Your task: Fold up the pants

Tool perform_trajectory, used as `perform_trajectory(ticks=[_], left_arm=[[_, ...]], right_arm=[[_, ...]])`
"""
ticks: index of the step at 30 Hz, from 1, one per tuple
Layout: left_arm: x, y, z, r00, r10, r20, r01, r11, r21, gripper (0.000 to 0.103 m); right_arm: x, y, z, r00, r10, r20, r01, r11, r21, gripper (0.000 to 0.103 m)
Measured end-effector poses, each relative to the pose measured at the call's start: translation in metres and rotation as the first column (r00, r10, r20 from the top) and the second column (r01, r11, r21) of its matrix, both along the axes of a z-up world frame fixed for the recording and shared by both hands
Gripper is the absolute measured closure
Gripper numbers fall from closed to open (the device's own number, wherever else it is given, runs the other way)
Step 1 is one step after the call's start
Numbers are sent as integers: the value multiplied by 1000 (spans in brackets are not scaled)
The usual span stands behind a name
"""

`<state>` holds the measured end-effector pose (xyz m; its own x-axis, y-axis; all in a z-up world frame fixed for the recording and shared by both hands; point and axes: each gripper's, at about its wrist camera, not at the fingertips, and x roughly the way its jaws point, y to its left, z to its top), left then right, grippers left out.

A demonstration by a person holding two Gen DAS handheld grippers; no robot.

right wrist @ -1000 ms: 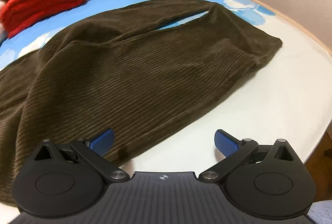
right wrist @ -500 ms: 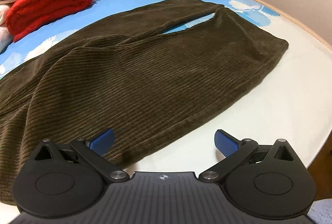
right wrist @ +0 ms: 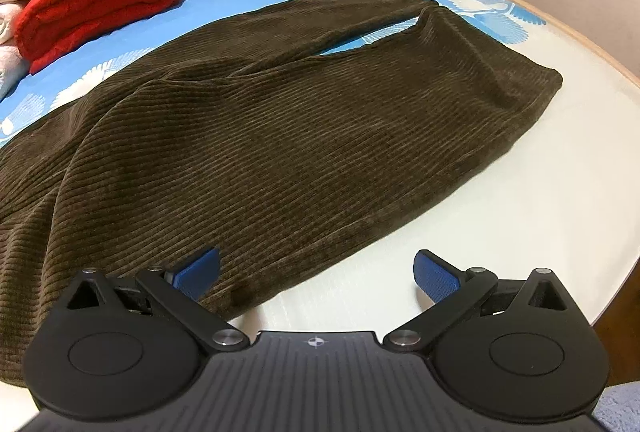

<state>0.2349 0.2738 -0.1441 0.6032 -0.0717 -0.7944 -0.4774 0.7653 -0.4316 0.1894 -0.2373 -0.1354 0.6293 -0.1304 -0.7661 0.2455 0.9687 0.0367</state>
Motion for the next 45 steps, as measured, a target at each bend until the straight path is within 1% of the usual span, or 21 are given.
perform_trajectory(ticks=[3, 4, 5, 10, 12, 14, 15, 16, 17, 20, 21, 23, 25, 27, 29, 31, 33, 37, 40, 43, 45], left_arm=[[4, 1, -5, 997, -67, 35, 70, 992, -107, 11], [7, -5, -6, 995, -98, 35, 101, 989, -107, 4], [9, -13, -6, 990, -133, 40, 135, 987, -84, 0], [16, -62, -4, 947, -322, 15, 322, 947, -2, 0], [19, -73, -5, 941, -338, -10, 338, 939, 64, 0], [21, -74, -6, 946, -324, -6, 323, 944, 74, 0], [21, -72, -6, 953, -302, 0, 301, 951, 67, 6], [21, -70, -3, 963, -270, 1, 269, 960, 82, 35], [21, -69, 1, 972, -233, -34, 236, 962, 141, 56], [10, -70, 13, 980, -194, -40, 198, 964, 178, 82], [2, -81, 22, 977, -207, -41, 211, 945, 249, 85], [-16, -101, 36, 968, -248, -34, 244, 904, 350, 85], [-23, -103, 41, 968, -251, -21, 238, 883, 404, 86], [-9, -80, 32, 981, -190, -47, 193, 891, 411, 87], [5, -47, 23, 989, -132, -58, 144, 925, 353, 87], [12, -28, 20, 995, -78, -64, 96, 920, 379, 87], [14, -20, 17, 995, -49, -89, 82, 899, 429, 87], [18, -1, 15, 995, -18, -103, 59, 909, 413, 87], [17, -3, 15, 993, -22, -112, 69, 897, 436, 86], [7, -21, 18, 994, -6, -113, 56, 891, 451, 76], [3, -22, 18, 992, 15, -124, 42, 893, 448, 64]], right_arm=[[-1, -3, -1, 1000, -6, -7, 6, 1000, 21, 1], [-1, -2, -1, 1000, -6, -8, 6, 1000, 26, 1], [-1, -2, -1, 1000, -4, -8, 4, 1000, 30, 1], [-1, 1, 0, 1000, 7, -7, -6, 1000, 26, 1], [-1, 0, 0, 1000, 1, -8, -1, 999, 34, 1], [-1, -1, 0, 1000, 0, -12, 0, 999, 41, 1], [-1, -1, 0, 1000, 1, -14, 0, 999, 43, 1], [0, -1, -1, 1000, 3, -17, -2, 999, 46, 1], [0, -1, -1, 1000, 3, -18, -3, 999, 48, 1], [1, -2, -2, 1000, 0, -23, 2, 999, 52, 1], [2, -3, -2, 1000, -3, -25, 5, 999, 54, 1], [2, -5, -1, 1000, -21, -21, 22, 998, 55, 1], [2, -7, 1, 999, -43, -9, 44, 997, 60, 1], [3, -8, 2, 998, -56, -4, 57, 996, 62, 1], [4, -9, 4, 998, -66, -2, 66, 996, 59, 1], [4, -14, 10, 997, -72, 15, 71, 995, 66, 1], [3, -21, 18, 996, -82, 44, 79, 994, 69, 1], [5, -55, 36, 984, -148, 99, 141, 987, 74, 1], [14, -108, 54, 958, -242, 153, 233, 970, 75, 1], [29, -188, 58, 912, -371, 173, 358, 928, 105, 1], [42, -248, 45, 881, -453, 137, 422, 882, 210, 1]])
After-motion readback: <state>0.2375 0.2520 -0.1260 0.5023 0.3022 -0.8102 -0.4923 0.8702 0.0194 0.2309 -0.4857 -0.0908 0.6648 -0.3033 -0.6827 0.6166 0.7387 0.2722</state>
